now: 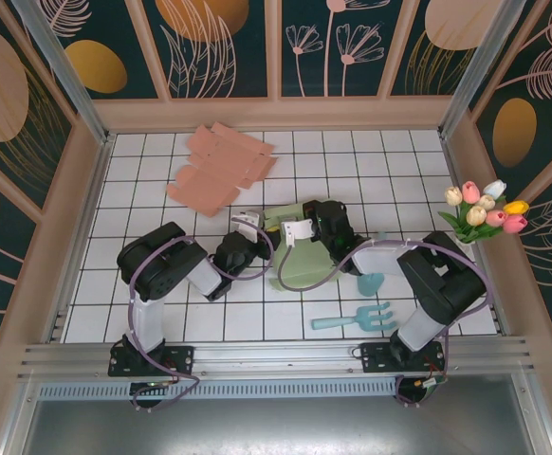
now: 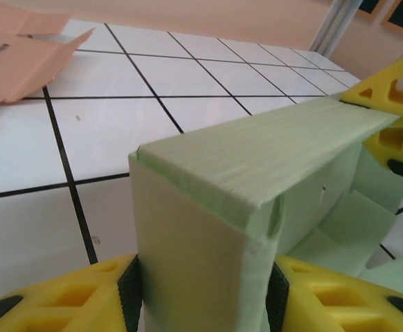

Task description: Fold the paper box

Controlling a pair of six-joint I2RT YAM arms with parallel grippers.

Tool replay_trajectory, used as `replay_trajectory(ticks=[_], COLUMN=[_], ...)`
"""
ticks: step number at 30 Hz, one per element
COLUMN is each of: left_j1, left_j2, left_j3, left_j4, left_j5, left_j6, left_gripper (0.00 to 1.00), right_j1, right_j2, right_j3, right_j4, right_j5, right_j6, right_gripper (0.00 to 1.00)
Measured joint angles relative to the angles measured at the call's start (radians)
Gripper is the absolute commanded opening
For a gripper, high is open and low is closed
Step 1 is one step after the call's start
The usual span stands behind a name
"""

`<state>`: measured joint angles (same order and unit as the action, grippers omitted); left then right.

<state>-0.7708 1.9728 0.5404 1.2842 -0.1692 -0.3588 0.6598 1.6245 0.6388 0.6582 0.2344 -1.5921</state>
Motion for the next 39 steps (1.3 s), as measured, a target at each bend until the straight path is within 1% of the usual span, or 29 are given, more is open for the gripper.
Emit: replay_trajectory(ticks=[2, 4, 6, 10, 12, 14, 17, 23, 27, 28, 30, 33, 35, 39], left_j1=[-0.008, -0.012, -0.016, -0.029, -0.047, -0.071, -0.108, -0.140, -0.150, -0.151, -0.151, -0.145, -0.135, -0.113], left_j2=[0.006, 0.018, 0.029, 0.033, 0.033, 0.034, 0.036, 0.036, 0.036, 0.036, 0.036, 0.022, -0.002, -0.067], left_j3=[0.017, 0.032, 0.043, 0.054, 0.074, 0.103, 0.140, 0.206, 0.254, 0.260, 0.259, 0.232, 0.199, 0.130], left_j4=[-0.015, -0.022, -0.032, -0.050, -0.084, -0.132, -0.200, -0.331, -0.426, -0.437, -0.436, -0.416, -0.409, -0.410], left_j5=[-0.031, -0.058, -0.097, -0.175, -0.251, -0.335, -0.449, -0.600, -0.659, -0.664, -0.660, -0.617, -0.578, -0.508], left_j6=[0.013, 0.020, 0.024, 0.034, 0.044, 0.056, 0.058, 0.014, -0.027, -0.032, -0.033, -0.028, -0.023, -0.024], left_gripper=[0.47, 0.42, 0.33, 0.13, 0.05, 0.00, 0.00, 0.00, 0.00, 0.01, 0.11, 0.28, 0.34, 0.38], right_j1=[0.005, 0.008, 0.013, 0.016, 0.016, 0.016, 0.016, 0.018, 0.017, 0.016, 0.016, 0.016, 0.017, 0.017], right_j2=[0.003, 0.005, 0.007, 0.008, 0.008, 0.008, 0.008, 0.008, 0.007, 0.007, 0.007, 0.007, 0.007, 0.005], right_j3=[0.000, 0.000, 0.000, -0.002, -0.002, -0.002, -0.002, -0.002, 0.002, 0.002, 0.002, 0.002, 0.002, 0.002], right_j4=[0.002, 0.005, 0.005, 0.005, 0.004, 0.003, 0.001, 0.008, 0.017, 0.018, 0.018, 0.016, 0.015, 0.011], right_j5=[0.010, 0.015, 0.021, 0.031, 0.036, 0.041, 0.045, 0.037, 0.033, 0.032, 0.032, 0.029, 0.026, 0.021], right_j6=[0.000, 0.000, 0.001, 0.001, 0.002, 0.002, 0.004, 0.021, 0.052, 0.059, 0.066, 0.076, 0.081, 0.091], right_gripper=[0.00, 0.00, 0.00, 0.00, 0.00, 0.00, 0.00, 0.00, 0.00, 0.00, 0.00, 0.00, 0.00, 0.00])
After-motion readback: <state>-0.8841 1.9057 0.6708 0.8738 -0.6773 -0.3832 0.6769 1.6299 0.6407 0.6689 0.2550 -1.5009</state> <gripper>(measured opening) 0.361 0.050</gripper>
